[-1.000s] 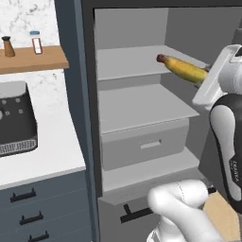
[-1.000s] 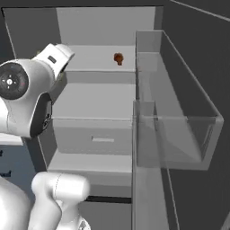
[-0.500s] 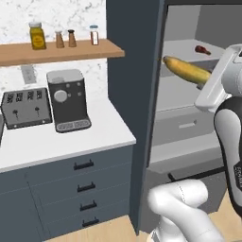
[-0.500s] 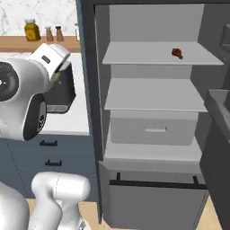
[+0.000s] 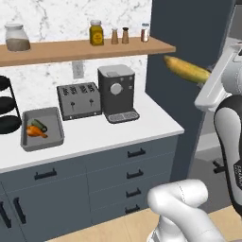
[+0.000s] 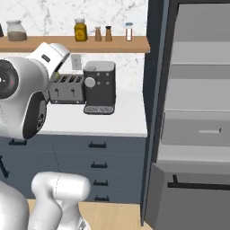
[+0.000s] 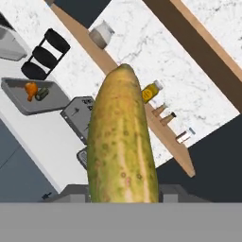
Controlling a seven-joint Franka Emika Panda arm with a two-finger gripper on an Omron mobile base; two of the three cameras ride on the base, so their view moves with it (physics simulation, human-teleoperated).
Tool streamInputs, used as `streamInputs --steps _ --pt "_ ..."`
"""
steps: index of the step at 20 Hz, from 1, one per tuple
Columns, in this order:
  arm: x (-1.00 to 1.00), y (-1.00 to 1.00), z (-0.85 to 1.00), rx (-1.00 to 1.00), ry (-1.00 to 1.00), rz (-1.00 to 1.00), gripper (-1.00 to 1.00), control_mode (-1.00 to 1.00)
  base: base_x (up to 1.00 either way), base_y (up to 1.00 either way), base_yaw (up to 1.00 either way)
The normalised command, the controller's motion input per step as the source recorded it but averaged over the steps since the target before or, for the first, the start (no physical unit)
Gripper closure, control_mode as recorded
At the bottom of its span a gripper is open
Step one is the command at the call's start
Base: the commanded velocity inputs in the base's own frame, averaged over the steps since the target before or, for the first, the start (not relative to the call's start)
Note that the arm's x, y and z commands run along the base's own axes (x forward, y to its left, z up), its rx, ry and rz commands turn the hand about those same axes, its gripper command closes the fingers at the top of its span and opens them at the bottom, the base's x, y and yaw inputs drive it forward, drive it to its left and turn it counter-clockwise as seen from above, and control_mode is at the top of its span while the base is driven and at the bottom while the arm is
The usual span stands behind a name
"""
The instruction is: Place one cucumber and one chicken drumstick in each tupperware on the nearby counter, to pack two identical lunches.
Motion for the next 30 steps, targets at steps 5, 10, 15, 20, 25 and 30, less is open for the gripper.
streamInputs --steps 5,10,15,20,25,30 --pt "0.0 0.0 0.0 0.0 0.0 0.0 1.0 1.0 0.0 1.0 -0.02" --pt "0.0 0.0 0.0 0.0 0.0 0.0 1.0 1.0 -0.01 1.0 -0.02" --pt "0.0 0.0 0.0 0.0 0.0 0.0 1.0 1.0 0.0 1.0 -0.01" --pt "0.0 0.0 0.0 0.0 0.0 0.0 1.0 1.0 0.0 1.0 -0.01" --pt "0.0 0.0 0.0 0.0 0.0 0.0 1.0 1.0 0.13 1.0 -0.04" --pt "0.0 0.0 0.0 0.0 0.0 0.0 1.0 1.0 0.45 0.94 -0.02"
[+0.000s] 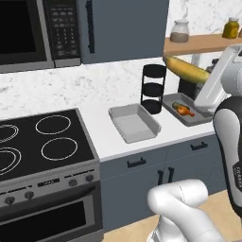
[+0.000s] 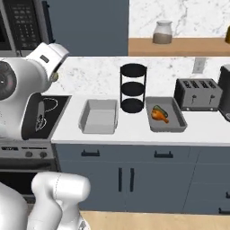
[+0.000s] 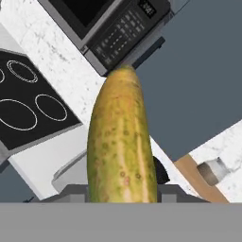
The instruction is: Place one cucumber and one chicken drumstick in each tupperware on the nearby counter, to pack two identical lunches.
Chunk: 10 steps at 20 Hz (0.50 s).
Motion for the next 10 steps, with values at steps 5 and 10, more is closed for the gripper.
streamInputs --steps 5,10 --pt "0.0 0.0 0.0 0.0 0.0 0.0 1.0 1.0 0.48 0.19 0.02" --pt "0.0 0.0 0.0 0.0 0.0 0.0 1.0 1.0 0.23 -0.27 0.08"
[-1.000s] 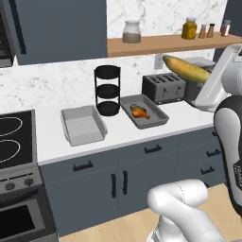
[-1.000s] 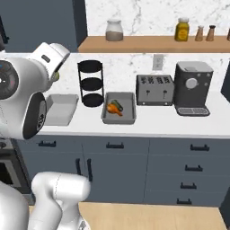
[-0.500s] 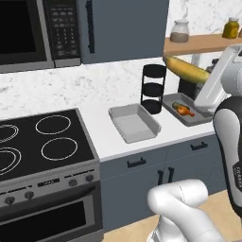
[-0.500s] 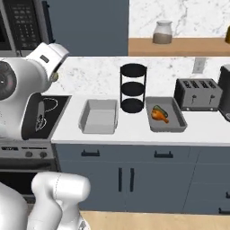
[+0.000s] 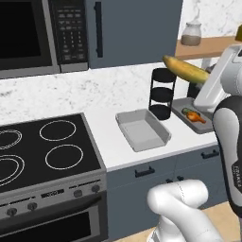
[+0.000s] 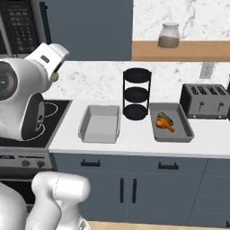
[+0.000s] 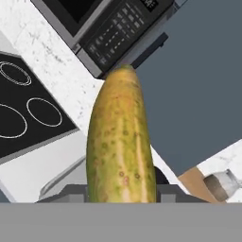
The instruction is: Place one cucumber and one chicken drumstick in each tupperware on the nearby counter, to pack two identical lunches.
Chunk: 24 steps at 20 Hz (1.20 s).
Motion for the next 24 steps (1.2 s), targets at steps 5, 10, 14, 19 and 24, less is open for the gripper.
streamInputs --steps 5,10,14,19,24 --pt "0.0 0.0 0.0 0.0 0.0 0.0 1.0 1.0 0.72 -0.01 0.07" --pt "0.0 0.0 0.0 0.0 0.0 0.0 1.0 1.0 0.46 0.0 0.04" --pt "0.0 0.0 0.0 0.0 0.0 0.0 1.0 1.0 0.0 -0.02 0.01" --pt "-0.02 -0.15 -0.6 -0.04 0.01 0.0 1.0 -1.0 0.0 0.0 0.0" --pt "0.0 -0.23 -0.85 -0.08 0.06 0.0 1.0 -1.0 0.0 0.0 0.0"
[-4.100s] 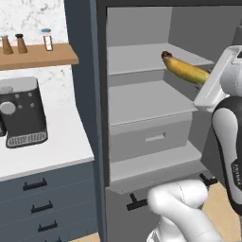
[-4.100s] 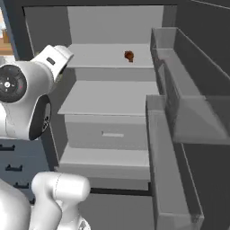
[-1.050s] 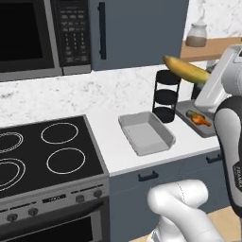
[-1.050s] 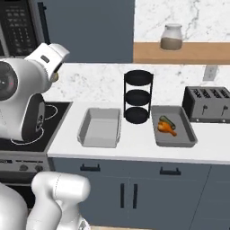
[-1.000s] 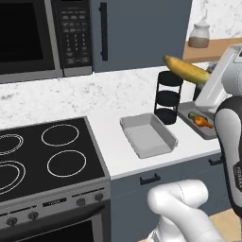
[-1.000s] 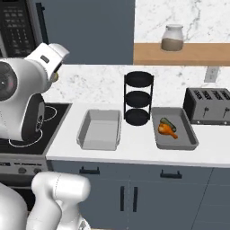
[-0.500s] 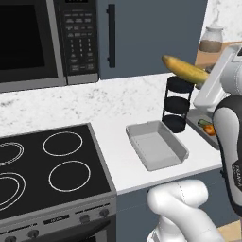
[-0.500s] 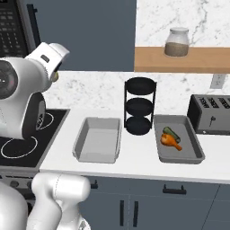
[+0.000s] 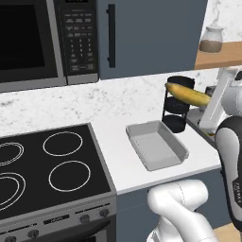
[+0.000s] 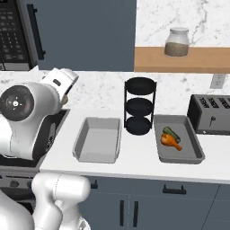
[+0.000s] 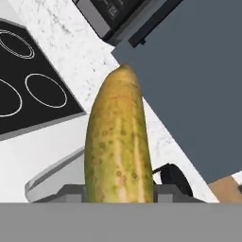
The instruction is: Place one cucumber and one chicken drumstick in each tupperware on the nearby counter, to pack two identical lunches.
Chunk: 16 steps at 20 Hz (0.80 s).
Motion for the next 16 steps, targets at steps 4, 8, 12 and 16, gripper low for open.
streamInputs --steps 4,8,12,16 --pt "0.12 -0.01 -1.0 -0.17 0.2 0.0 1.0 -1.0 0.0 0.0 0.0" --pt "0.56 0.0 -0.79 -0.16 0.27 0.0 1.0 -1.0 0.0 0.0 0.0" --pt "0.4 0.01 -0.87 -0.12 0.27 0.0 1.0 -1.0 0.0 0.0 0.0" --pt "0.74 -0.03 -0.91 -0.01 0.02 0.0 1.0 -1.0 0.0 0.0 0.0"
